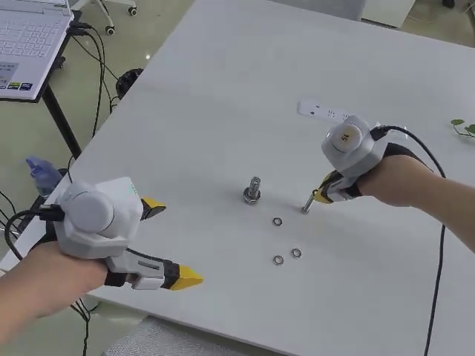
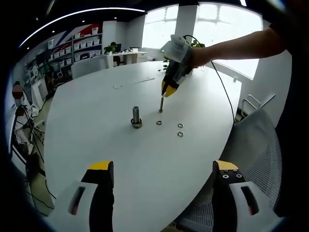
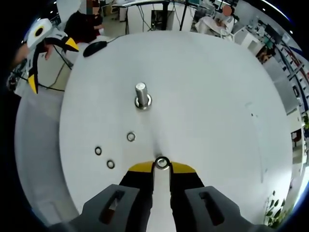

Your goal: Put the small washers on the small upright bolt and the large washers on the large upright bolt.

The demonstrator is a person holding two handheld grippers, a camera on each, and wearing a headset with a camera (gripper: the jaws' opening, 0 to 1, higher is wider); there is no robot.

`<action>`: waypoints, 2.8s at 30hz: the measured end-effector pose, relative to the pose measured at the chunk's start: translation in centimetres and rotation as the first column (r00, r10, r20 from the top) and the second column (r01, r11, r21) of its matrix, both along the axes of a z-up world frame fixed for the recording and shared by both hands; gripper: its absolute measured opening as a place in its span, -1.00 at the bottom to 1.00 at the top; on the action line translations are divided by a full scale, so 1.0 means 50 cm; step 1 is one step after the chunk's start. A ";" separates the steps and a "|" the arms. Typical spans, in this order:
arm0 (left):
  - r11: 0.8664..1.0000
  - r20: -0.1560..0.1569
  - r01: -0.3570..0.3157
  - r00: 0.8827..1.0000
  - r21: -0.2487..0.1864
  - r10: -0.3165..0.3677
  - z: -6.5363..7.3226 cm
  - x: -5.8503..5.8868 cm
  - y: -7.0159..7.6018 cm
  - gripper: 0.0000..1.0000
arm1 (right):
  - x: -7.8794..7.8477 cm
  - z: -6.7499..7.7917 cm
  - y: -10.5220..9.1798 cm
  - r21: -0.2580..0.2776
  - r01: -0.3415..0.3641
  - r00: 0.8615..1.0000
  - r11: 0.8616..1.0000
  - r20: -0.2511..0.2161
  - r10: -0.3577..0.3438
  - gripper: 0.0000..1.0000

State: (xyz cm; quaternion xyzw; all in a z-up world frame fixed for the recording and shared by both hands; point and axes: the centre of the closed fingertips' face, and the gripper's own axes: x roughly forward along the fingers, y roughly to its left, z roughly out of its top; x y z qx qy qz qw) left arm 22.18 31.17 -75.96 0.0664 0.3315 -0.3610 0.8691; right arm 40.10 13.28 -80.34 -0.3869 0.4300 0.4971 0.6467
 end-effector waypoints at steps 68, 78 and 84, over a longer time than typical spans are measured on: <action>0.998 -0.013 0.058 0.998 0.012 -0.058 -0.032 0.026 0.006 0.76 | 0.001 -0.115 0.009 -0.085 -0.030 0.998 0.996 -0.061 0.025 -0.76; 0.997 -0.024 0.074 0.997 0.034 -0.074 -0.046 0.022 0.016 0.71 | 0.004 -0.118 0.012 -0.083 -0.023 0.998 0.996 -0.066 0.018 -0.75; 0.997 -0.027 0.076 0.997 0.026 -0.075 -0.046 0.020 0.015 0.71 | 0.003 -0.119 0.012 -0.086 -0.034 0.998 0.996 -0.059 0.029 -0.74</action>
